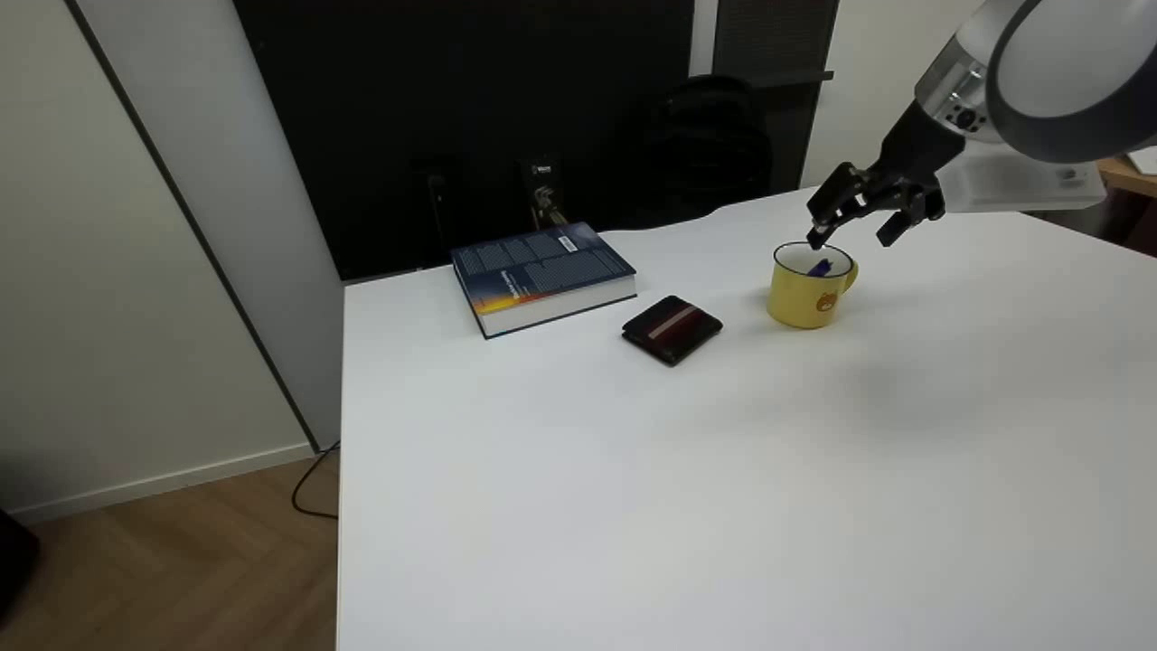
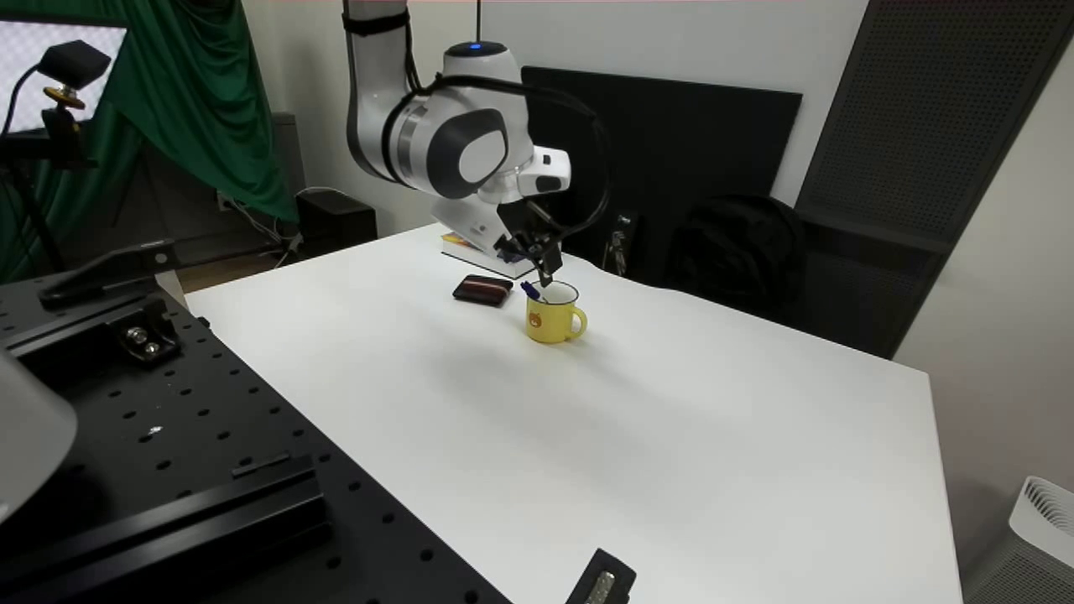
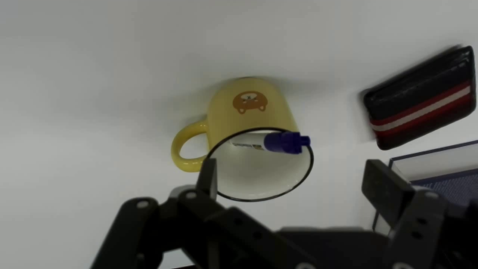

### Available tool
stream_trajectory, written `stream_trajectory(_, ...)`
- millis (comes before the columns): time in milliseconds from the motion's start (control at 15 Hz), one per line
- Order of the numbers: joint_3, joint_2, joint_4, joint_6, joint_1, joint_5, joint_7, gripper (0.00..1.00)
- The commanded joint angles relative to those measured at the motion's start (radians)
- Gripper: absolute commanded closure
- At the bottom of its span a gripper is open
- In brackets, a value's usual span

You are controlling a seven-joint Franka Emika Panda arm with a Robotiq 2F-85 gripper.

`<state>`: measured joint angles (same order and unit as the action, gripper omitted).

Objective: Pick the pen from the table, put it in the cup, place it back on the table then put it in the cup again

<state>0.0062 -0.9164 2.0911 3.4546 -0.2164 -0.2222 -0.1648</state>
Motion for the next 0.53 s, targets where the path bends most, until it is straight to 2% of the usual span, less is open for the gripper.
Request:
stream_trajectory(0,-0.006,-0.008,0.002,-0.002,-0.006,-0.008,0.003,0.0)
stream_trajectory(467,-0.019,-0.027,0.009,-0.002,-0.021,-0.017,0.003,0.0)
